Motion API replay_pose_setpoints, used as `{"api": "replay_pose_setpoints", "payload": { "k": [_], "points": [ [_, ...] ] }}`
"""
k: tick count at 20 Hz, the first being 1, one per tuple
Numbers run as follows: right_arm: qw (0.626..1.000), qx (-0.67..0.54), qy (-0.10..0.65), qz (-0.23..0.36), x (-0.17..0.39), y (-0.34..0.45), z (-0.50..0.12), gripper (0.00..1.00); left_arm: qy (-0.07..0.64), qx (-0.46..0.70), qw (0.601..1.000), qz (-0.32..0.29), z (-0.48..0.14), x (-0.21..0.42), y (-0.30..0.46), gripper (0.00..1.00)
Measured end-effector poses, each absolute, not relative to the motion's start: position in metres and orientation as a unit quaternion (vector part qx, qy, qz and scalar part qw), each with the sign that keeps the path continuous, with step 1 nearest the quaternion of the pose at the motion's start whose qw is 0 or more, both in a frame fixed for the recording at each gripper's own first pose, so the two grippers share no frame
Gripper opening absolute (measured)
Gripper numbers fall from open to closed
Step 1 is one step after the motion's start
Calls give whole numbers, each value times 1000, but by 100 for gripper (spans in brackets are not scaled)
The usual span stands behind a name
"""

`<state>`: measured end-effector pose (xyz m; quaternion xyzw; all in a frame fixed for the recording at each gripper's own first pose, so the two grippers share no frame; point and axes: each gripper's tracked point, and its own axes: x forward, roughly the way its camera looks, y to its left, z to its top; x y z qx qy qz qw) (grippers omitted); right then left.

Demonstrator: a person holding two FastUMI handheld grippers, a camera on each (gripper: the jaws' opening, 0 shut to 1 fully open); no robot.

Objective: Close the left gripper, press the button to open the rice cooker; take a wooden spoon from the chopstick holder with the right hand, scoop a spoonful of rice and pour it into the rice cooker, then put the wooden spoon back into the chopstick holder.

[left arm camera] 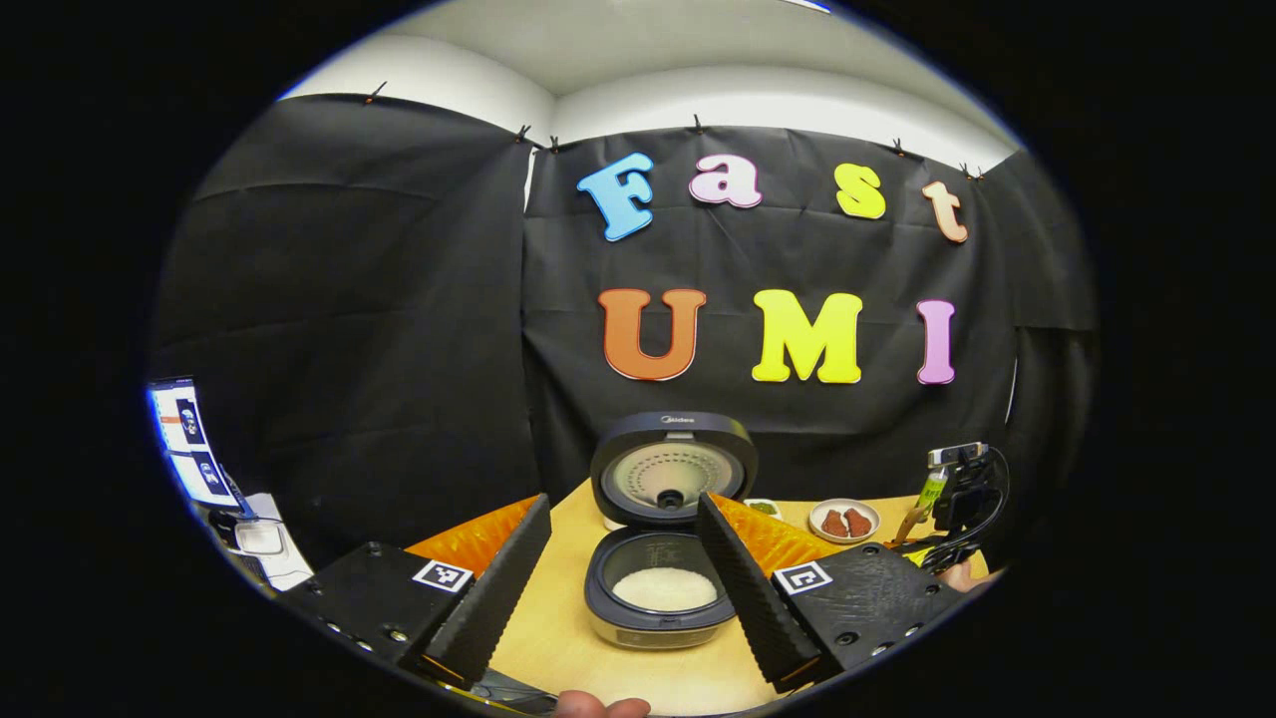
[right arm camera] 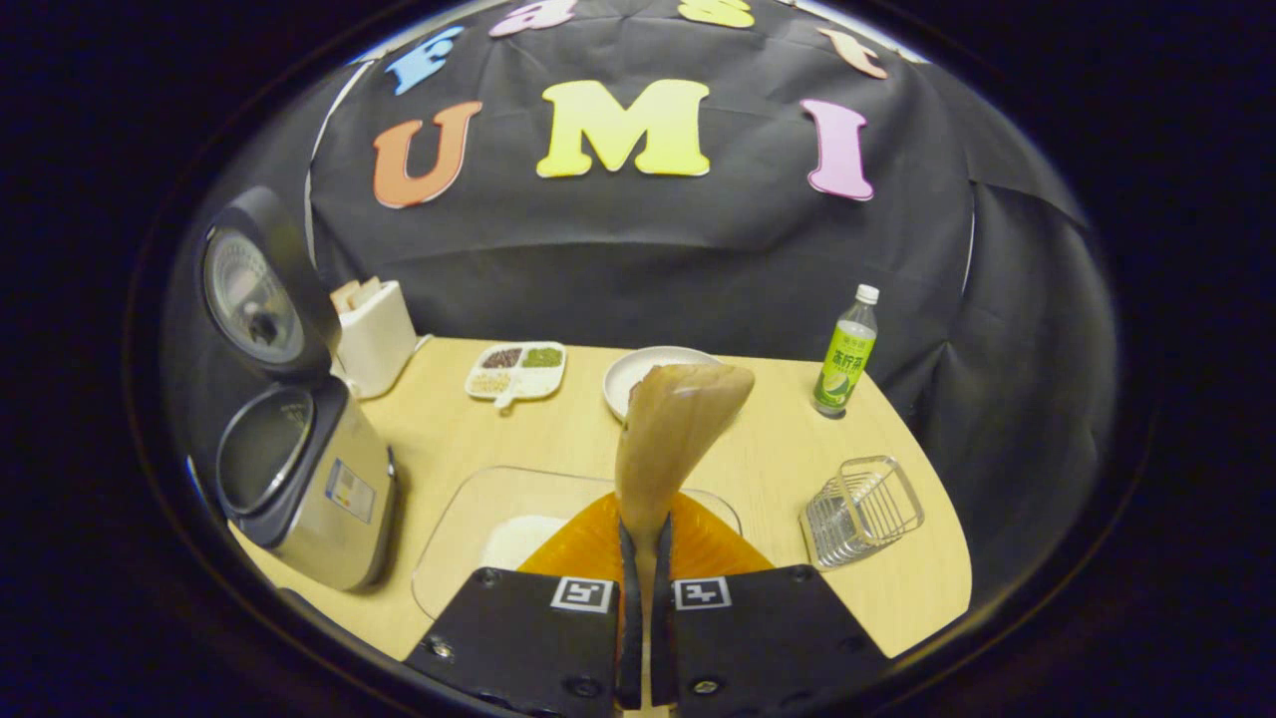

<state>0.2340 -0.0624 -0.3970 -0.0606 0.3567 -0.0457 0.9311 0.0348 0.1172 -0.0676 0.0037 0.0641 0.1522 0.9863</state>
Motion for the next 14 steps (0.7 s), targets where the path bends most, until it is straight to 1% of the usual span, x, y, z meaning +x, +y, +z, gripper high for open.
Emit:
{"api": "replay_pose_setpoints", "payload": {
  "k": [3,6,9,14],
  "points": [
    [923,-80,372,-59,228,-56,-417,9,71,2,985,159,-73,29,131,95],
    [921,-83,375,-60,228,-43,-423,9,82,4,982,170,-79,25,146,95],
    [920,-39,385,-54,226,-22,-430,9,84,3,981,173,-79,22,152,95],
    [914,92,394,-41,227,8,-434,9,90,4,981,175,-82,20,157,95]
  ]
}}
